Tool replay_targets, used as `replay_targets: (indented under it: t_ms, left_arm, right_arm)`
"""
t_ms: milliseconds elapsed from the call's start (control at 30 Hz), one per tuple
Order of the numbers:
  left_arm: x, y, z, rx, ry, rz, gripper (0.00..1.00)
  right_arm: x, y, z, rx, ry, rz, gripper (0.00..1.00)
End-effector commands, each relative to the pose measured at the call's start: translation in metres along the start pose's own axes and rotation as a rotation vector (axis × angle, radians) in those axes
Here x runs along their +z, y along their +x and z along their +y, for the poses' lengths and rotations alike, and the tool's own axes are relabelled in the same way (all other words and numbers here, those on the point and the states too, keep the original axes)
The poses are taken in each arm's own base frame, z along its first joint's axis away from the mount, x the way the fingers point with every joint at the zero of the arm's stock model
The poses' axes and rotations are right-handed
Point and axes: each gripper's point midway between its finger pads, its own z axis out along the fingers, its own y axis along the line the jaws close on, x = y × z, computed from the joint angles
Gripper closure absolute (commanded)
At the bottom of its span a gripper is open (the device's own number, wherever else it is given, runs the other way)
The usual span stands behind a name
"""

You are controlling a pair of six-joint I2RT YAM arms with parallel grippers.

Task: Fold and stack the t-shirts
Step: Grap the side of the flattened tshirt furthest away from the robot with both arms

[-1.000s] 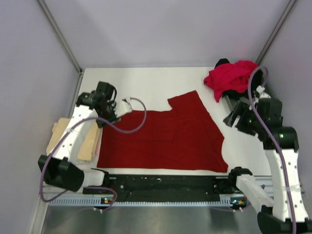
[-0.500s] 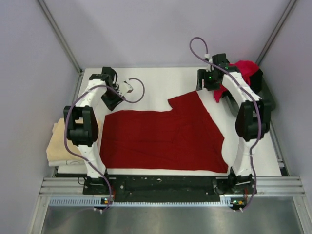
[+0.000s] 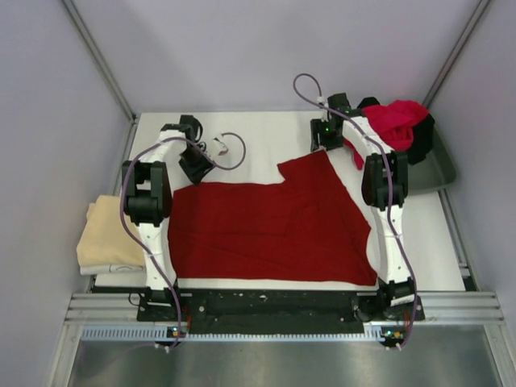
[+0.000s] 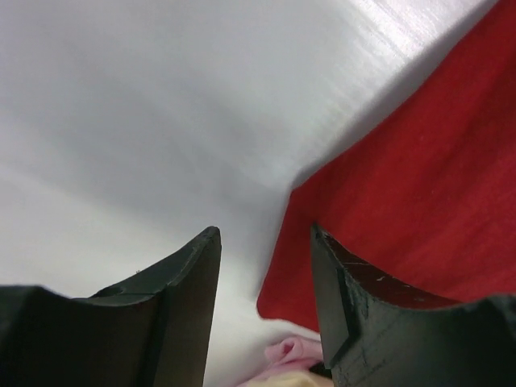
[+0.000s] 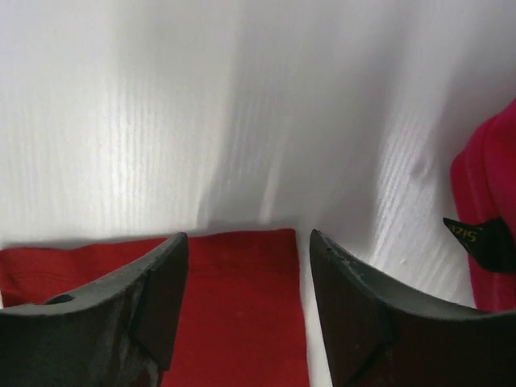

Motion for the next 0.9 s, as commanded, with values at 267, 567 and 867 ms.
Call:
replay_targets:
  t_ms: [267,567,867]
  left_arm:
    - [0.014,-0.004,-0.046,0.002,0.232,0.008,0.57]
    - [-0.006,-0.007,-0.055,-0.025,0.238,-0.027,1.00]
    - [-0.065,-0.006,-0.057,-0.028,0.066,-0.128,1.00]
  right_arm:
    - [-0.017,0.018,0.029,-0.019,-0.085,0.069,0.87]
    - [-0.097,0.002,0.053,-0.037,-0.158,-0.020,1.00]
    - [-0.164,0.081,0.062,0.010,-0.179,0.030,1.00]
